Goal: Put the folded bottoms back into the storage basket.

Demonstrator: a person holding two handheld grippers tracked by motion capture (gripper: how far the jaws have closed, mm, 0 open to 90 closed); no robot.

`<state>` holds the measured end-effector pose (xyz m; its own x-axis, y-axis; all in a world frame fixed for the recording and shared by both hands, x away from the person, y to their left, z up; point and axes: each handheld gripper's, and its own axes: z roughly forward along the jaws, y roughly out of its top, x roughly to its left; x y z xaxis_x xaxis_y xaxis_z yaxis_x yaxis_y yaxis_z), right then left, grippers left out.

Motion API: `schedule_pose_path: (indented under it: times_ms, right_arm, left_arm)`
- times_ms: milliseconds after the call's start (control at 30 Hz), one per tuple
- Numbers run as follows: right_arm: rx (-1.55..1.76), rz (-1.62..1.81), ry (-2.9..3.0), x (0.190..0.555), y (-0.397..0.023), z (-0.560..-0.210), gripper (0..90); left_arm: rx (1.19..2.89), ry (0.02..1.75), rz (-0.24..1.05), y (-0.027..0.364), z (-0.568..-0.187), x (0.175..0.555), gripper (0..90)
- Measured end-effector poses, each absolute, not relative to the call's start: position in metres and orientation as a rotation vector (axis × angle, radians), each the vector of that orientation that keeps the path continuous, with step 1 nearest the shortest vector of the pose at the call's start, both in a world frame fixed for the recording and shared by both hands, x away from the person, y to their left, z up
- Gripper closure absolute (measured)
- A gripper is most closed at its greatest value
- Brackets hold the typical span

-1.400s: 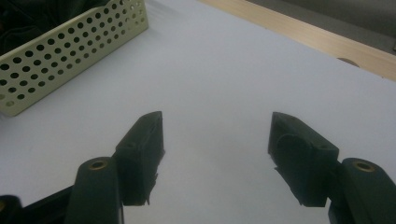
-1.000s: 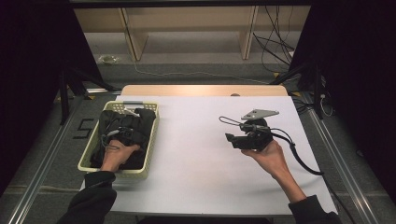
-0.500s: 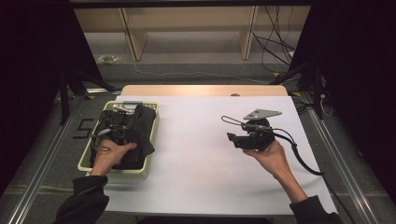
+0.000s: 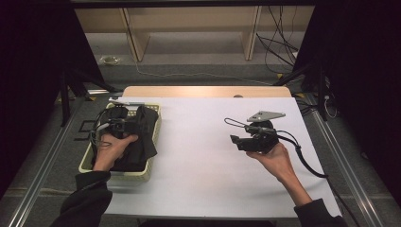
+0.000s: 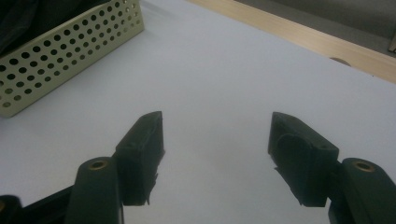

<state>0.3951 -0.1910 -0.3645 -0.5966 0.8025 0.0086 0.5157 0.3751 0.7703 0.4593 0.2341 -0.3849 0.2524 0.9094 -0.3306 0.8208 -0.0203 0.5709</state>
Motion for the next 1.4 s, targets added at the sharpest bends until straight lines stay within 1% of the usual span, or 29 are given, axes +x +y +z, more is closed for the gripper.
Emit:
schedule_pose_path:
  times_ms: [67, 100, 200, 300, 400, 567, 767, 900, 1133, 1167, 1300, 1400]
  right_arm:
    - [1.151, 1.079, 2.273, 0.395, -0.191, -0.365, 36.6]
    - [1.151, 1.078, 2.273, 0.395, -0.191, -0.365, 36.7]
    - [1.153, 1.080, 2.269, 0.395, -0.192, -0.365, 36.8]
    - [1.152, 1.079, 2.273, 0.395, -0.192, -0.365, 36.8]
    - [1.150, 1.071, 2.276, 0.395, -0.191, -0.366, 36.8]
    - [1.151, 1.068, 2.278, 0.395, -0.190, -0.367, 36.8]
    - [1.157, 1.073, 2.270, 0.396, -0.193, -0.367, 37.0]
    - [1.144, 1.092, 2.256, 0.395, -0.194, -0.366, 36.9]
    - [1.140, 1.135, 2.225, 0.393, -0.196, -0.363, 36.0]
    - [1.140, 1.135, 2.225, 0.393, -0.196, -0.363, 36.0]
    - [1.128, 1.150, 2.217, 0.392, -0.197, -0.362, 35.5]
    - [1.120, 1.155, 2.211, 0.390, -0.198, -0.362, 35.1]
  left_arm:
    - [1.872, 1.569, 0.151, 0.231, -0.391, 0.463, 54.9]
    - [1.888, 1.567, 0.156, 0.229, -0.394, 0.465, 59.7]
    - [1.908, 1.575, 0.164, 0.226, -0.403, 0.469, 69.9]
    - [1.921, 1.579, 0.167, 0.225, -0.408, 0.474, 76.1]
    - [1.926, 1.592, 0.168, 0.225, -0.416, 0.478, 79.2]
    - [1.940, 1.617, 0.165, 0.225, -0.430, 0.486, 81.0]
    - [1.958, 1.623, 0.179, 0.222, -0.431, 0.490, 80.4]
    - [1.940, 1.616, 0.172, 0.225, -0.427, 0.488, 77.5]
    - [1.915, 1.606, 0.171, 0.229, -0.420, 0.484, 64.0]
    - [1.911, 1.602, 0.170, 0.229, -0.419, 0.483, 64.0]
    - [1.892, 1.599, 0.180, 0.230, -0.413, 0.480, 55.5]
    - [1.878, 1.593, 0.189, 0.232, -0.407, 0.476, 51.3]
